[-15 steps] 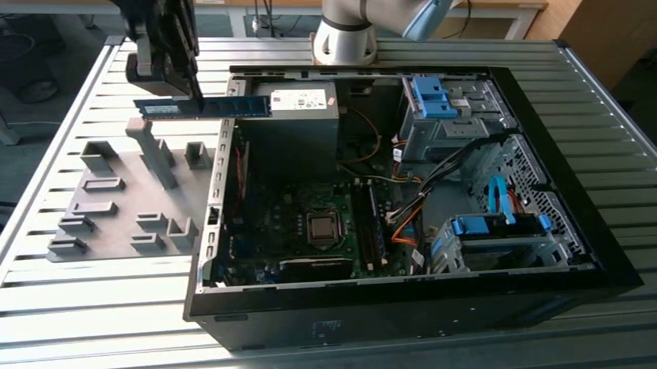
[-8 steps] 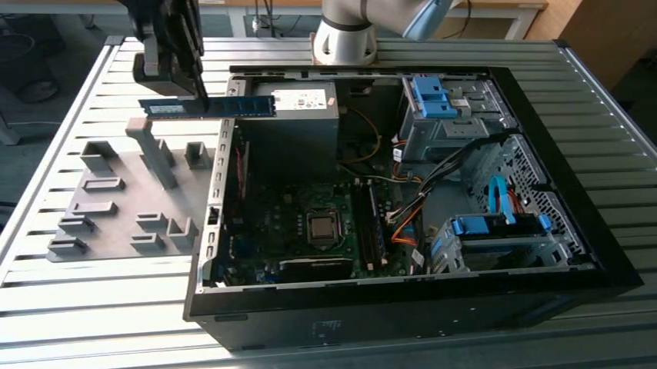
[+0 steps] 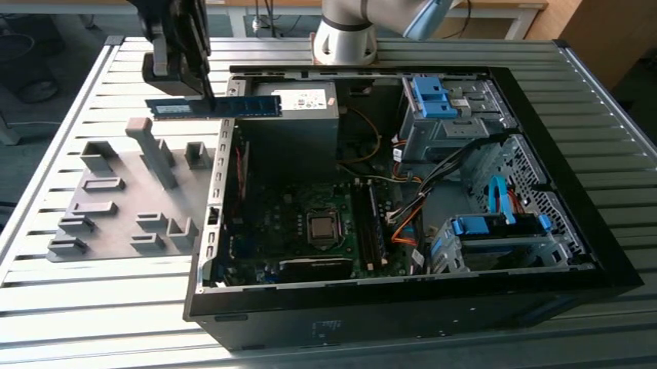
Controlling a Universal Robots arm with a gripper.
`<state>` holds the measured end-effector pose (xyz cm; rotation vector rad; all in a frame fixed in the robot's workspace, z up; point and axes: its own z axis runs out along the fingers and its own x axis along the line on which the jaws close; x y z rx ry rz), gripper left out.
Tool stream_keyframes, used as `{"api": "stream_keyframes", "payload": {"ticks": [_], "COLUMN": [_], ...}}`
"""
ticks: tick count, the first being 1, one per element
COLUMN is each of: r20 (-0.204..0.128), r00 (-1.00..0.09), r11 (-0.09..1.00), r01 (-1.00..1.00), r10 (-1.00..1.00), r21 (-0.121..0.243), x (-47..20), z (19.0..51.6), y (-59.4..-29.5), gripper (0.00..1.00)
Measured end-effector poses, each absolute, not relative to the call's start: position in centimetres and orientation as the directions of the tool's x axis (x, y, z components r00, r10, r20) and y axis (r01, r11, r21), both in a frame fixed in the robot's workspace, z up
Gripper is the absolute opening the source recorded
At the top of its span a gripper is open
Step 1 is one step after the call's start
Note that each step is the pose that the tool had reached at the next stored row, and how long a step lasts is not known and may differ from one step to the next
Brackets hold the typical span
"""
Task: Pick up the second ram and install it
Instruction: 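Pick up the second ram and move it above second insertion slot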
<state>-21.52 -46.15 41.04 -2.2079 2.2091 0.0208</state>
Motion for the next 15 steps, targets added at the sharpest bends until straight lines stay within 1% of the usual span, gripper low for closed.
{"api": "stream_keyframes", "payload": {"ticks": [15], "r20": [-0.022], "r00": [0.0], "r11": [0.001], "r01": [-1.0], "r10": [-1.0], "r21": [-0.004], "x": [-19.8], "z": [41.0], "y": [-46.1], "gripper": [0.14]}}
